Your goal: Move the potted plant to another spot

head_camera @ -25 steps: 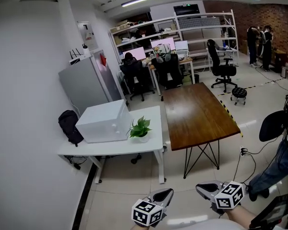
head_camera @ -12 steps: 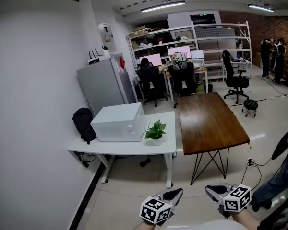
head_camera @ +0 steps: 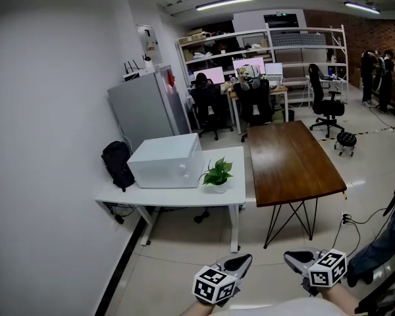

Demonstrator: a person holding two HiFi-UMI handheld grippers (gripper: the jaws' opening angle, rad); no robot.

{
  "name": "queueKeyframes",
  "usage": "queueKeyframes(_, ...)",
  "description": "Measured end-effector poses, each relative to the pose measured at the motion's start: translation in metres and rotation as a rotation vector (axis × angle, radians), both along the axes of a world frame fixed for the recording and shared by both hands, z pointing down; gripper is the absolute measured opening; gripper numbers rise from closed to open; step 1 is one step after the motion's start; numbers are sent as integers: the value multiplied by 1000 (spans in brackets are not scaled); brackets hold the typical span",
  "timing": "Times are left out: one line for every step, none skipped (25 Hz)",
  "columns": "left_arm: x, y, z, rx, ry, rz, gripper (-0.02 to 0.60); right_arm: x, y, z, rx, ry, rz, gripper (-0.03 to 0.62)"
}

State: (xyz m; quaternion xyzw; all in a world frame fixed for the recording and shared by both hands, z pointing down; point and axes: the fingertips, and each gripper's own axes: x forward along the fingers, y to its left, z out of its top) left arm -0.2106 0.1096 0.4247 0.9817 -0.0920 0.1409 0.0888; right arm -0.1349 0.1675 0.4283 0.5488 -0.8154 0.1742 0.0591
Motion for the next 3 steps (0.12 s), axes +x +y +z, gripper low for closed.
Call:
queueKeyframes(-2, -2, 0, 1, 3, -3, -3, 0, -1, 0, 0, 1, 1, 5)
queueKeyframes(-3, -4, -1, 2, 7, -7, -3, 0, -3, 0, 2, 3, 2, 4)
queueKeyframes(-5, -7, -2, 4, 10, -11, -3, 0, -4, 0, 4, 5, 2, 4)
